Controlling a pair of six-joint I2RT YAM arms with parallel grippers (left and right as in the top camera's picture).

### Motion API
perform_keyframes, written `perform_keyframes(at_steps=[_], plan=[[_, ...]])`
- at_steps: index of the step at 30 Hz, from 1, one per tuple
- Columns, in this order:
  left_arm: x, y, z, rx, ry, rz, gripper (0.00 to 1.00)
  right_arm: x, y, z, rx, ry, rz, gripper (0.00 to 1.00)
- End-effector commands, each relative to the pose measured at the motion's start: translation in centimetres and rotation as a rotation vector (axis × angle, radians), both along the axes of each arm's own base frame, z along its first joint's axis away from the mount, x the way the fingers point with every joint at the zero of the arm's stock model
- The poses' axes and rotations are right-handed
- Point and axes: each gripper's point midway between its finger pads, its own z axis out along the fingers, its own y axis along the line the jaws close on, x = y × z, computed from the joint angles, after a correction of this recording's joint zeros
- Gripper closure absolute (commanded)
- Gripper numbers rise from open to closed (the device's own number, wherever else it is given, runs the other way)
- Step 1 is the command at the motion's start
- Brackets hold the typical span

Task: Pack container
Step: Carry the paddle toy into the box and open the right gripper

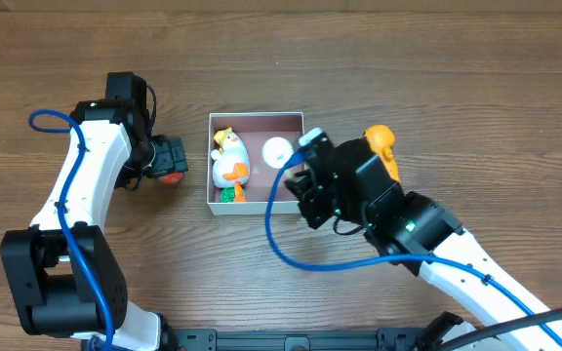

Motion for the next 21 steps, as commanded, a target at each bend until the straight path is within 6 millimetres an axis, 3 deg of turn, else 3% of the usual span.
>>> perform_keyframes(at_steps=[1,4,8,11,16,21], plan=[[0.6,0.3,1.1,0.013,-0.036,-0.013,0.0,0.4,1.9,0.9,0.023,-0.047,0.046,0.96],[0.6,0.3,1.1,0.013,-0.036,-0.013,0.0,0.9,2.6,-1.2,-0.063,-0.088,0.123,0.96],[0.6,0.3,1.1,0.013,-0.036,-0.013,0.0,2.9,2.4,-4.2,-0.154,-0.093,0.075,0.96],[0.6,0.3,1.1,0.013,-0.036,-0.013,0.0,3.7,3.0,-5.3,-0.151,-0.084,0.059,0.96],[0.6,0.3,1.1,0.013,-0.036,-0.013,0.0,5.7,3.8,-4.7,-0.043,-0.058,-0.093,0.96],[0.6,0.3,1.1,0.013,-0.036,-0.013,0.0,7.7,2.1,-4.2,0.008,-0.038,-0.327,0.96]])
